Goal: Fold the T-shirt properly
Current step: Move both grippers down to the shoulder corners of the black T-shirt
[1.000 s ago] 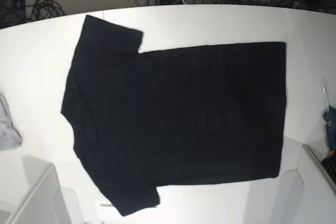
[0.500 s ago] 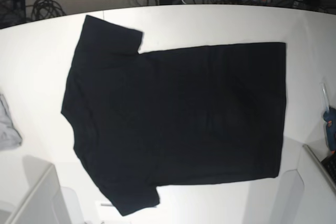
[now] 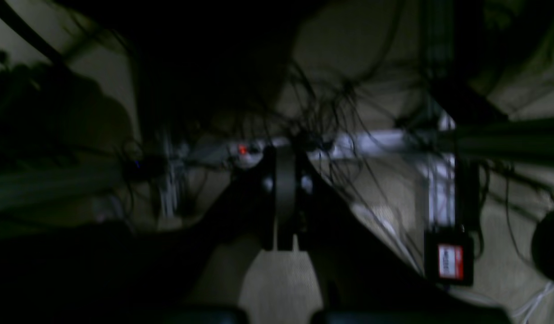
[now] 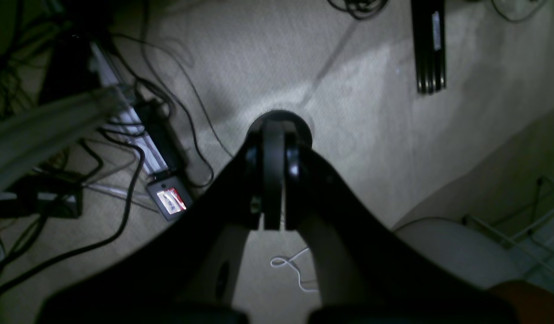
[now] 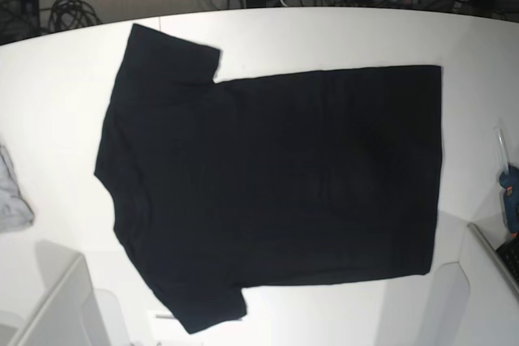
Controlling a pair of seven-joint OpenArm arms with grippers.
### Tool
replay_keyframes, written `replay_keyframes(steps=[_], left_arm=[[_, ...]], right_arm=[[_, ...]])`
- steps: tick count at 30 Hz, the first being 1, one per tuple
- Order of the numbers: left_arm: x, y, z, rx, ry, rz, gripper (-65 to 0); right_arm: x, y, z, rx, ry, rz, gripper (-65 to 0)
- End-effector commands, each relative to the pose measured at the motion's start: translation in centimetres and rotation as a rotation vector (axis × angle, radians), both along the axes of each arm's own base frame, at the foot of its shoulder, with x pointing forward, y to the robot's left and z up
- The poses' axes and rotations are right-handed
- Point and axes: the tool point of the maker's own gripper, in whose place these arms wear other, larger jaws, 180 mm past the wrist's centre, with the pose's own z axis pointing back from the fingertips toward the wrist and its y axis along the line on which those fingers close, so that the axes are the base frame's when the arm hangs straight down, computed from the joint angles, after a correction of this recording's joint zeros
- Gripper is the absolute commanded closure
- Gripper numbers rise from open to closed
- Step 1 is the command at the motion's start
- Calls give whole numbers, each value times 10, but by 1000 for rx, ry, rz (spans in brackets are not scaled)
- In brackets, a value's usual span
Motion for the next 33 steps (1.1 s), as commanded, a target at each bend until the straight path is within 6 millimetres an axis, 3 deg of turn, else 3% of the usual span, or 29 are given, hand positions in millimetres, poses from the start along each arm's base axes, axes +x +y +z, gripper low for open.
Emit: replay_keyframes(steps=[1, 6, 10, 16, 22, 26, 29, 33], left_arm=[[-4, 5, 10, 18, -9, -24, 0], [24, -3, 40, 11, -102, -78, 0], [31, -11, 65, 5, -148, -103, 0], [42, -28, 107, -13, -225, -152, 0], [66, -31, 116, -17, -296, -152, 0], [89, -27, 120, -100, -371, -35, 0], [105, -21, 126, -174, -397, -20, 0], [124, -29, 130, -320, -389, -20, 0]], right_arm=[[7, -5, 12, -23, -35, 3, 0], [39, -7, 45, -62, -142, 25, 0], [59, -14, 65, -80, -166, 20, 0], [106, -19, 102, -111, -269, 26, 0], [148, -18, 122, -105, -342, 13, 0], [174, -13, 128, -75, -374, 4, 0], [195, 5, 129, 45, -411, 42, 0], [210, 10, 137, 203, -454, 27, 0]])
